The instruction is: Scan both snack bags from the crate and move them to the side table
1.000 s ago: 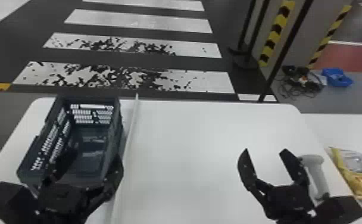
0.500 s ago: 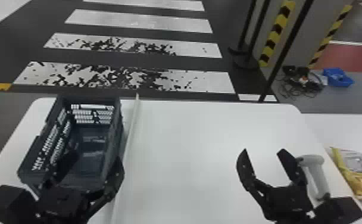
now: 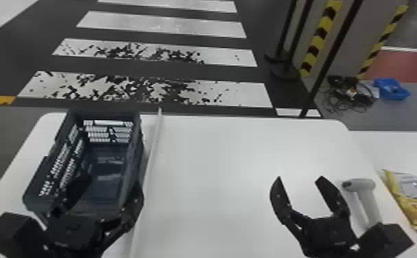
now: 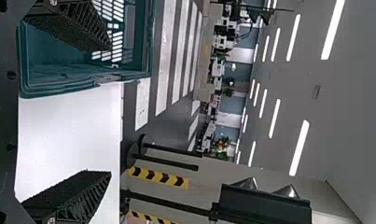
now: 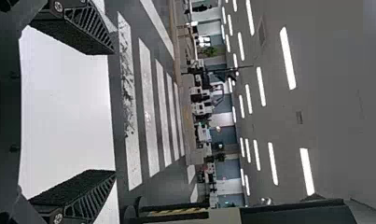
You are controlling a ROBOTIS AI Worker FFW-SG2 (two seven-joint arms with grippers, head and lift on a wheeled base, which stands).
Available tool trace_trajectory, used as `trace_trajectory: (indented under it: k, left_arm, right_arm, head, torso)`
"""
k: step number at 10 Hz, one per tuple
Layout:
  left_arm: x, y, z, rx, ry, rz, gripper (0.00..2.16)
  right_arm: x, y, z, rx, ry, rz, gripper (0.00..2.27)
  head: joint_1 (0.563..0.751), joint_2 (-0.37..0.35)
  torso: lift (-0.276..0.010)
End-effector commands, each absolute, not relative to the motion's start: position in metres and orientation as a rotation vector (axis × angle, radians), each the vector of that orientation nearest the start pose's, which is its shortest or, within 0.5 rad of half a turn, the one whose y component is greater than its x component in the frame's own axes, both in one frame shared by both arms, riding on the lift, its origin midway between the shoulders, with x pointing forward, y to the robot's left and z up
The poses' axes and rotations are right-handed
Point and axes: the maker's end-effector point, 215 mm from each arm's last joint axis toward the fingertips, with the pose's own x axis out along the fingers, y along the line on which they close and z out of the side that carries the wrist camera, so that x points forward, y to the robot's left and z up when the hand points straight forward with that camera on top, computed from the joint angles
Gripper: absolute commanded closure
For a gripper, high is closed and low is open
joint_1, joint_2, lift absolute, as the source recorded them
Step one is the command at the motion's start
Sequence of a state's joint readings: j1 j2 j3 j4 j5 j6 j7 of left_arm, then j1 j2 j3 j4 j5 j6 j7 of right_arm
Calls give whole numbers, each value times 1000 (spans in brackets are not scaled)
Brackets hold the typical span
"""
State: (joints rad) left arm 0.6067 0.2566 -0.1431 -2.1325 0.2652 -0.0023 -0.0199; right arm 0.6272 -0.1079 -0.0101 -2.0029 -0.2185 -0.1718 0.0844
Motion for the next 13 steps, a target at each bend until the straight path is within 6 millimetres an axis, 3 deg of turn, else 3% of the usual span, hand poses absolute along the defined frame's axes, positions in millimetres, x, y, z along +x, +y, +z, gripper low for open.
trace_trajectory:
  k: [1, 13]
  left_arm:
    - [401, 160, -347, -127, 95, -267, 43]
    - [403, 161, -345, -122, 89, -265, 43]
  right_arm:
    - [401, -231, -367, 123, 51, 102, 80]
    - [397, -233, -345, 112, -21, 101, 83]
  head:
    - [695, -105]
    - [695, -102]
  torso:
    - [-95]
    - [-95]
